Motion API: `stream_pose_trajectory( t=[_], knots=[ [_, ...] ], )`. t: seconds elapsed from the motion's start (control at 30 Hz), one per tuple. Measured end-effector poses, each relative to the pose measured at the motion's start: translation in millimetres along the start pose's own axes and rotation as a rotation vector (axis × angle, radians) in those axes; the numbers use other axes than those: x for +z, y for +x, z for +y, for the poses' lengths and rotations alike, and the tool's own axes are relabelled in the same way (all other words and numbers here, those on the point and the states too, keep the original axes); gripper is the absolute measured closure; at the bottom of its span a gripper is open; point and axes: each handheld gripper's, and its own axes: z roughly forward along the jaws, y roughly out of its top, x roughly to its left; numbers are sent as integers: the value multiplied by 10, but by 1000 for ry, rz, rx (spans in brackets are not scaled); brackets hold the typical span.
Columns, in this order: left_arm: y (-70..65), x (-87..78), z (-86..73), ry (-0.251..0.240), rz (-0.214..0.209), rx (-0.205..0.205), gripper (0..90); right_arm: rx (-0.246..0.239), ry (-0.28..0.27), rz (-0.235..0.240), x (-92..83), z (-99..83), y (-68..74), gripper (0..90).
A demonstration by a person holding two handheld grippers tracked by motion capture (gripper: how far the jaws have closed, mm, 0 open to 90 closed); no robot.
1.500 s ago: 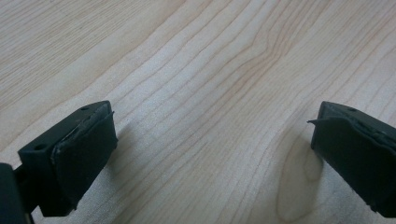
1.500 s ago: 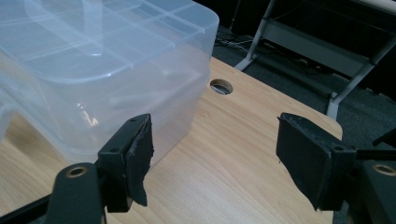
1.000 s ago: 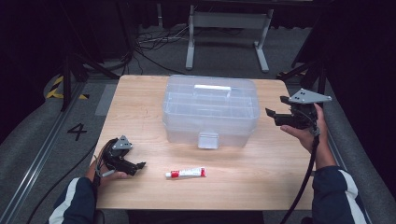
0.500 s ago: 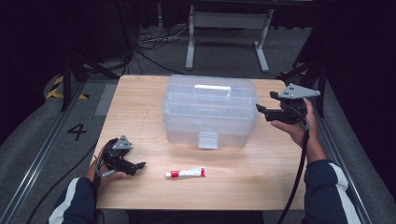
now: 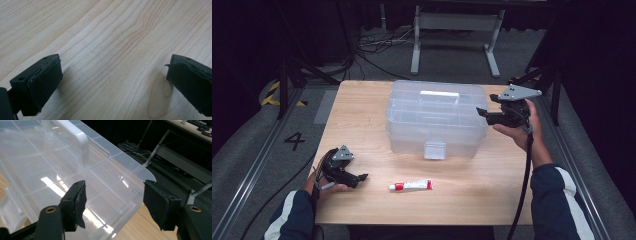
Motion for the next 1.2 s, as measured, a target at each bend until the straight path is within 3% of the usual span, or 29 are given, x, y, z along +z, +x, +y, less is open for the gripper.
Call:
stream_pose_trajectory(
  t=[0.5, 1.2],
  knots=[
    [0, 0, 0, 0, 0, 0, 4, -37, 13, 50, 213, 219, 86, 357],
    [0, 0, 0, 0, 0, 0, 4, -63, 27, 102, 400, 345, 154, 397]
  ],
)
